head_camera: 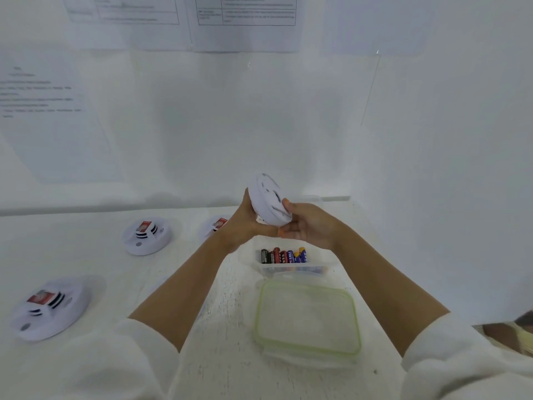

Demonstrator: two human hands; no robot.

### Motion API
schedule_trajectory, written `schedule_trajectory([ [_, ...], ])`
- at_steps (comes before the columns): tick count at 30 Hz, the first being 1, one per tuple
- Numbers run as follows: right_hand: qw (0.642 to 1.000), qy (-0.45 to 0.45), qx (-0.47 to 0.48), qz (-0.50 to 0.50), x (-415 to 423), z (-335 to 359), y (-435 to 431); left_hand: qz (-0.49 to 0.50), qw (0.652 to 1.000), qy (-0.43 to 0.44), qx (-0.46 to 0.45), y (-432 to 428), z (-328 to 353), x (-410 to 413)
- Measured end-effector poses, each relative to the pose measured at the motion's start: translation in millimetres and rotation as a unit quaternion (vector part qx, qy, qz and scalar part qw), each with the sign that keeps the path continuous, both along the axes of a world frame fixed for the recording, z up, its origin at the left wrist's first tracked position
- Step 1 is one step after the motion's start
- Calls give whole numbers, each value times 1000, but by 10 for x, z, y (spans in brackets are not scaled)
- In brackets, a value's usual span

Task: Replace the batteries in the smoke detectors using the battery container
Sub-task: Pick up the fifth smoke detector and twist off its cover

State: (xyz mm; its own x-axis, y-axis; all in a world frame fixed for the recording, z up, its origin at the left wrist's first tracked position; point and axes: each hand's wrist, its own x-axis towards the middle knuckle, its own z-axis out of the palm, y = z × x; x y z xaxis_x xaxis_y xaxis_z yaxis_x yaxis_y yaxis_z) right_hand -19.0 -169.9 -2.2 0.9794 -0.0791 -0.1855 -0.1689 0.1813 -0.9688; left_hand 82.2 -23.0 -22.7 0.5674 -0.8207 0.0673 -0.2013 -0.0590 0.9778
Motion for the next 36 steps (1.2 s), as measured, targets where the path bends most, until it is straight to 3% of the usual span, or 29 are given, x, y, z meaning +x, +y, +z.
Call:
schedule_trajectory([
  [3,999,-11,13,-31,-7,-44,-40,9,1000,-7,-29,5,-42,-16],
  [9,994,-4,-83,-72,-43,-11,-83,48,990,-113,-66,72,-3,-24],
  [31,993,34,-97,-63,-94,39,-59,37,990,-118,-68,14,-56,-32],
  [34,976,23,-205,-72,-89,76,-52,33,990,-111,-76,15,-56,-24],
  [36,941,-40,-322,-96,-79,111,-40,30,991,-107,-78,18,-56,-26],
])
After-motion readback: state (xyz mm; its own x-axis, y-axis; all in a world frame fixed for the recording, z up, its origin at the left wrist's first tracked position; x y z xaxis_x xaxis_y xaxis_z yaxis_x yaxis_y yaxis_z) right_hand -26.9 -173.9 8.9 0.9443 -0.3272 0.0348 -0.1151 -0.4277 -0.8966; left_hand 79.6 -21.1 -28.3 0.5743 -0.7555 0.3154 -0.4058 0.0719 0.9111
